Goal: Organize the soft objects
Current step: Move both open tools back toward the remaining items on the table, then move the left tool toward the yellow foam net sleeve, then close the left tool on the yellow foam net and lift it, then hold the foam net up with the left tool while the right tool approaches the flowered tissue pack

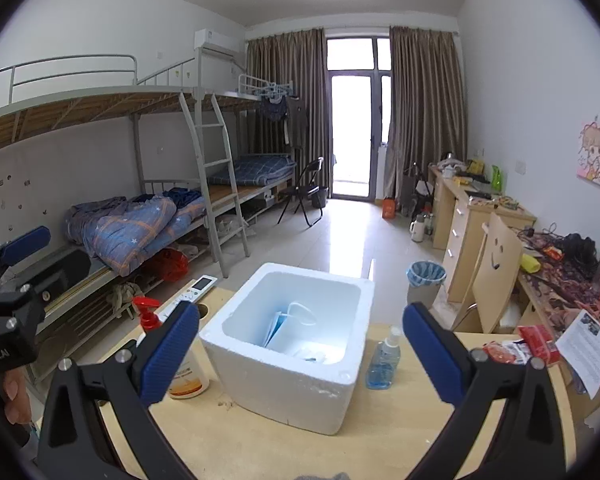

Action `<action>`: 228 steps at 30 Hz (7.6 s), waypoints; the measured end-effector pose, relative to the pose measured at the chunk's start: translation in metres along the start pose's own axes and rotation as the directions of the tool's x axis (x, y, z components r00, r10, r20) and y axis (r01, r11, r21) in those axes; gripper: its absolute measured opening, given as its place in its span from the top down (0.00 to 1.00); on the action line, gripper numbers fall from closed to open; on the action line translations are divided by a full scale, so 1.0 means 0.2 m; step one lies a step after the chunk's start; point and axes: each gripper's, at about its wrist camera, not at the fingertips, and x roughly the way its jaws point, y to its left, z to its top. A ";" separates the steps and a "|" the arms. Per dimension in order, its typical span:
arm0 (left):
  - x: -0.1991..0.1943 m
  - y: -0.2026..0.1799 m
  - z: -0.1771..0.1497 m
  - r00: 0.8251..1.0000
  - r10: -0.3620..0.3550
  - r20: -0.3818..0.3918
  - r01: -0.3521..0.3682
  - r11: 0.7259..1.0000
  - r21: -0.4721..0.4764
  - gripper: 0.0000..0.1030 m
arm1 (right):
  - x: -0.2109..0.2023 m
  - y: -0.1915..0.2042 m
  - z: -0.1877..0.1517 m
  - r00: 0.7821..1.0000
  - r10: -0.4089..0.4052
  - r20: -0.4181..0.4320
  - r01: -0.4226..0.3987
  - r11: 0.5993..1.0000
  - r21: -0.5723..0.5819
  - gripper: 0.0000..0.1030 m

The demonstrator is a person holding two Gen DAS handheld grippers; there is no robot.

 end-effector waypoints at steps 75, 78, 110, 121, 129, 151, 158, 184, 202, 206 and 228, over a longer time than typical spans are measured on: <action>-0.65 -0.11 -0.95 0.982 -0.154 0.106 0.158 0.987 -0.032 0.01 | -0.78 0.04 -1.04 0.968 -0.135 0.210 0.126 0.990 0.055 0.00; -0.64 -0.13 -0.99 0.984 -0.159 0.083 0.161 0.987 -0.013 0.01 | -0.78 0.05 -1.07 0.977 -0.091 0.195 0.081 0.995 0.058 0.00; -0.43 -0.49 -0.98 0.912 -0.404 -0.075 0.404 0.915 -0.014 0.01 | -0.83 -0.26 -1.20 0.963 -0.233 0.137 0.211 0.964 0.162 0.00; -0.25 -0.72 -0.97 0.882 -0.436 -0.179 0.445 0.895 0.013 0.01 | -0.75 -0.46 -1.25 0.967 -0.246 0.068 0.228 0.951 0.209 0.00; -0.14 -0.81 -1.00 0.851 -0.447 -0.276 0.466 0.885 0.004 0.01 | -0.69 -0.54 -1.25 0.972 -0.236 0.024 0.225 0.949 0.223 0.00; 0.05 -1.06 -1.08 0.757 -0.431 -0.492 0.512 0.858 0.037 0.33 | -0.63 -0.68 -1.25 0.974 -0.222 -0.038 0.224 0.940 0.256 0.00; 0.07 -1.07 -1.10 0.758 -0.397 -0.517 0.496 0.866 0.063 0.43 | -0.62 -0.69 -1.26 0.975 -0.216 -0.048 0.221 0.939 0.264 0.00; -0.02 -0.86 -1.02 0.792 -0.453 -0.410 0.526 0.846 0.082 0.91 | -0.51 -0.56 -1.17 0.976 -0.203 -0.076 0.214 0.955 0.203 0.00; -0.11 -0.63 -0.98 0.820 -0.454 -0.348 0.502 0.863 0.058 0.91 | -0.40 -0.50 -1.11 0.965 -0.225 -0.132 0.244 0.957 0.159 0.00; -0.11 -0.58 -0.98 0.831 -0.440 -0.340 0.484 0.874 0.052 0.91 | -0.37 -0.49 -1.10 0.963 -0.221 -0.153 0.245 0.956 0.160 0.00; 0.02 -0.46 -0.94 0.857 -0.405 -0.318 0.430 0.903 0.011 0.91 | -0.13 -0.51 -1.06 0.920 -0.238 -0.312 0.309 0.929 0.204 0.00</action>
